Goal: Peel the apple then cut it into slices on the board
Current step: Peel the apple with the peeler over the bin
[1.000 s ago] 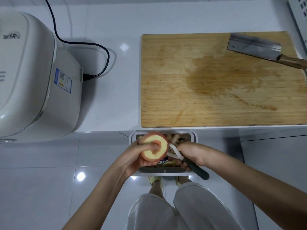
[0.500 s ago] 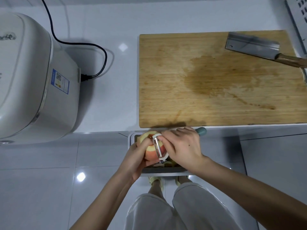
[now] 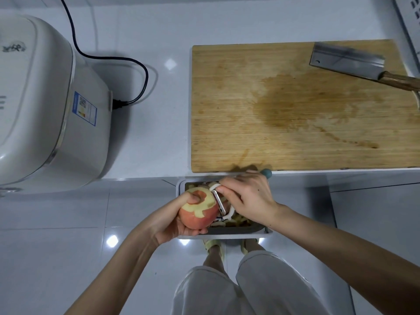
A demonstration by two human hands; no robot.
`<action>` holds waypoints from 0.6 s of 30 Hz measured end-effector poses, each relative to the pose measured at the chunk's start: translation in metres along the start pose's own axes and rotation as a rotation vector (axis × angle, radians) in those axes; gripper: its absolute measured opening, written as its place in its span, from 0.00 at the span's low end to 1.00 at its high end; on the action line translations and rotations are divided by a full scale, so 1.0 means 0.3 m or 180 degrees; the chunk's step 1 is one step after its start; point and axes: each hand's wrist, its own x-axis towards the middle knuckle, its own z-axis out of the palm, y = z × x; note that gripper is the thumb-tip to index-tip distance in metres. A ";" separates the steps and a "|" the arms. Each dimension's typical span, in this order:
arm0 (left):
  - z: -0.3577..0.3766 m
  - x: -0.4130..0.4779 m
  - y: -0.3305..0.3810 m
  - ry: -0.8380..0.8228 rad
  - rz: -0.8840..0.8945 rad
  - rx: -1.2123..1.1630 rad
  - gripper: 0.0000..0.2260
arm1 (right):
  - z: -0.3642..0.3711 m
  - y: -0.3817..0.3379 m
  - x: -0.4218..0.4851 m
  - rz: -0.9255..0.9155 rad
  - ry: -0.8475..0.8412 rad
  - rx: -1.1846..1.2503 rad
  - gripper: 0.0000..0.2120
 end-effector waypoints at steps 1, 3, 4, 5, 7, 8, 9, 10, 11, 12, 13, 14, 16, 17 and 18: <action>-0.005 -0.001 0.001 -0.0011 -0.0041 -0.0007 0.31 | 0.000 0.000 0.004 -0.0025 -0.0016 -0.0011 0.15; -0.013 -0.003 0.002 0.0002 -0.0100 -0.0065 0.29 | 0.003 0.004 0.011 -0.0032 -0.0073 -0.0024 0.16; -0.016 -0.004 0.002 0.0003 -0.0121 -0.0104 0.29 | 0.006 0.007 0.013 -0.0039 -0.0110 -0.0031 0.16; -0.019 -0.005 0.001 -0.0007 -0.0144 -0.0130 0.29 | 0.009 0.006 0.016 -0.0052 -0.0144 -0.0042 0.16; -0.027 -0.003 -0.006 -0.0040 -0.0191 -0.0145 0.31 | 0.013 0.002 0.020 -0.0062 -0.0183 -0.0045 0.16; -0.028 -0.004 -0.009 -0.0065 -0.0207 -0.0154 0.32 | 0.015 0.001 0.020 -0.0055 -0.0196 -0.0030 0.16; -0.029 -0.008 -0.011 -0.0099 -0.0224 -0.0161 0.33 | 0.017 0.003 0.018 -0.0046 -0.0220 -0.0036 0.15; -0.030 -0.012 -0.011 -0.0140 -0.0231 -0.0174 0.34 | 0.021 0.012 0.012 -0.0049 -0.0252 -0.0074 0.14; -0.027 -0.018 -0.009 -0.0198 -0.0229 -0.0207 0.35 | 0.024 0.025 0.005 -0.0039 -0.0309 -0.0128 0.13; -0.024 -0.023 -0.003 -0.0271 -0.0205 -0.0260 0.37 | 0.028 0.045 -0.006 0.0005 -0.0376 -0.0174 0.12; -0.020 -0.027 0.006 -0.0337 -0.0170 -0.0301 0.39 | 0.027 0.063 -0.017 0.0096 -0.0467 -0.0225 0.12; -0.018 -0.026 0.018 -0.0370 -0.0122 -0.0304 0.40 | 0.027 0.077 -0.026 0.0217 -0.0553 -0.0304 0.12; -0.015 -0.021 0.031 -0.0346 -0.0050 -0.0215 0.42 | 0.032 0.085 -0.041 0.0427 -0.0705 -0.0592 0.13; -0.014 -0.018 0.037 -0.0323 -0.0037 -0.0121 0.41 | 0.032 0.079 -0.041 0.0499 -0.0779 -0.0735 0.16; -0.016 -0.013 0.039 -0.0296 -0.0029 -0.0025 0.39 | 0.026 0.072 -0.034 0.0598 -0.0914 -0.0844 0.18</action>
